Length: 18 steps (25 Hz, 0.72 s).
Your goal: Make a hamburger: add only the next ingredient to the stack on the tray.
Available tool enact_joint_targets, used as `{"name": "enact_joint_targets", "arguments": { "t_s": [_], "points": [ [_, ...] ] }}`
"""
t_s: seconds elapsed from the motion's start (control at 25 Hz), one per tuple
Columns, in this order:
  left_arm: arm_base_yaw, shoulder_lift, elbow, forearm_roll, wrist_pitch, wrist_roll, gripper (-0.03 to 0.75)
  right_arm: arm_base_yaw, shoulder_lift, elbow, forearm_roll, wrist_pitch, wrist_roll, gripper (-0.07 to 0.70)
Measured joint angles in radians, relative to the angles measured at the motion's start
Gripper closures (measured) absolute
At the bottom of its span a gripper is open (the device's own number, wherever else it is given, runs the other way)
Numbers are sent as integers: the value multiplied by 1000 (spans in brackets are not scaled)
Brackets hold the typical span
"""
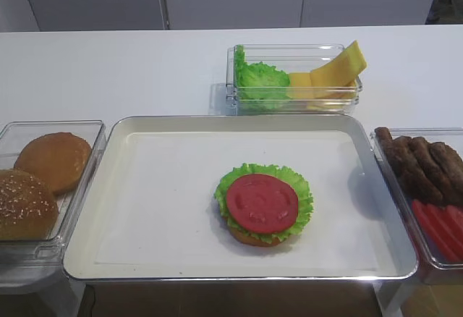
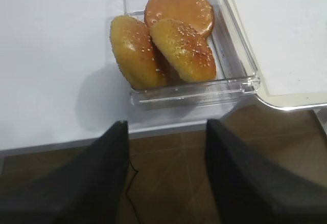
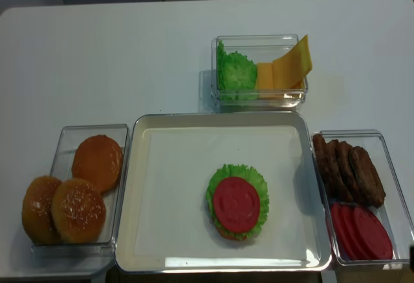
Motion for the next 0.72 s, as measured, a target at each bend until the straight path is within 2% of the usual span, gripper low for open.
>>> {"name": "enact_joint_targets", "arguments": {
  "t_s": [0.16, 0.36, 0.48, 0.72],
  "points": [
    [0, 0, 0, 0, 0, 0, 356, 0, -239, 65, 0, 9, 0, 76],
    [0, 0, 0, 0, 0, 0, 356, 0, -464, 75, -23, 19, 0, 84],
    [0, 0, 0, 0, 0, 0, 356, 0, -517, 82, -46, 23, 0, 86],
    [0, 0, 0, 0, 0, 0, 356, 0, -522, 172, -50, 23, 0, 87]
  ]
}}
